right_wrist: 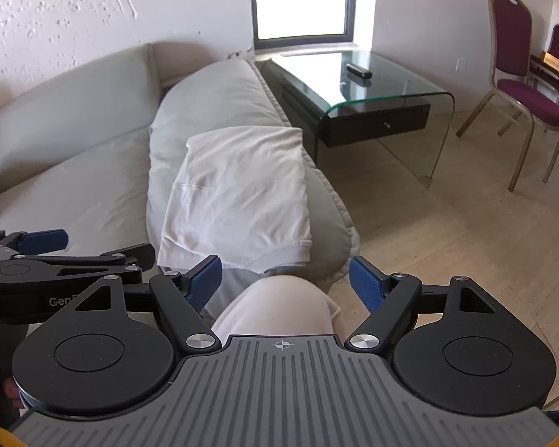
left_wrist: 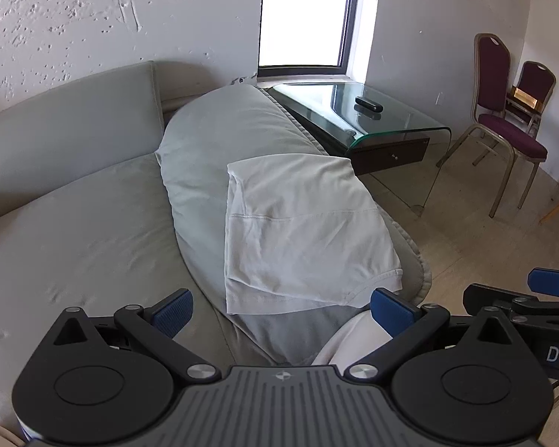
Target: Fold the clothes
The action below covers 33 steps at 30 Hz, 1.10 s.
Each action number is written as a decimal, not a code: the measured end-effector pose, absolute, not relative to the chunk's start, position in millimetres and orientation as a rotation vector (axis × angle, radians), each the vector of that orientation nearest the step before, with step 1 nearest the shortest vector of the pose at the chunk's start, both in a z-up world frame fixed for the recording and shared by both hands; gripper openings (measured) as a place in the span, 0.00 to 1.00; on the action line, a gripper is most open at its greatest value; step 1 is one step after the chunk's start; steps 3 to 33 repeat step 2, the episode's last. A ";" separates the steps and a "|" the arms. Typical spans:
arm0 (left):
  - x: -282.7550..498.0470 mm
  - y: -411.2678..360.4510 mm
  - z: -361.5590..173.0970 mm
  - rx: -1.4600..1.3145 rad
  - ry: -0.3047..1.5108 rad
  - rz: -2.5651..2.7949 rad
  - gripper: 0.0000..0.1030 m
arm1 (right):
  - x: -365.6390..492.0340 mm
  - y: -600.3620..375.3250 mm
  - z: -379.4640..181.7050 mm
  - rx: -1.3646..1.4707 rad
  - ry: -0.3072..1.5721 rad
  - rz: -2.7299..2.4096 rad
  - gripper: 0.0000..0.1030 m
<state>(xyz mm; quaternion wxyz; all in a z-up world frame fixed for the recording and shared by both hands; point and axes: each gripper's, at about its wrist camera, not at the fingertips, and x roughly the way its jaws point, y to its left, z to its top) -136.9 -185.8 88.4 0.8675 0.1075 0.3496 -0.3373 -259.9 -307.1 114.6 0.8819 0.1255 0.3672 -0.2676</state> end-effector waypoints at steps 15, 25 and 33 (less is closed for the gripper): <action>-137.3 -185.6 88.6 0.225 0.729 -0.704 0.99 | -259.8 -307.6 114.9 0.263 0.763 -0.558 0.78; -137.3 -185.6 88.6 0.225 0.729 -0.704 0.99 | -259.8 -307.6 114.9 0.263 0.763 -0.558 0.78; -137.3 -185.6 88.6 0.225 0.729 -0.704 0.99 | -259.8 -307.6 114.9 0.263 0.763 -0.558 0.78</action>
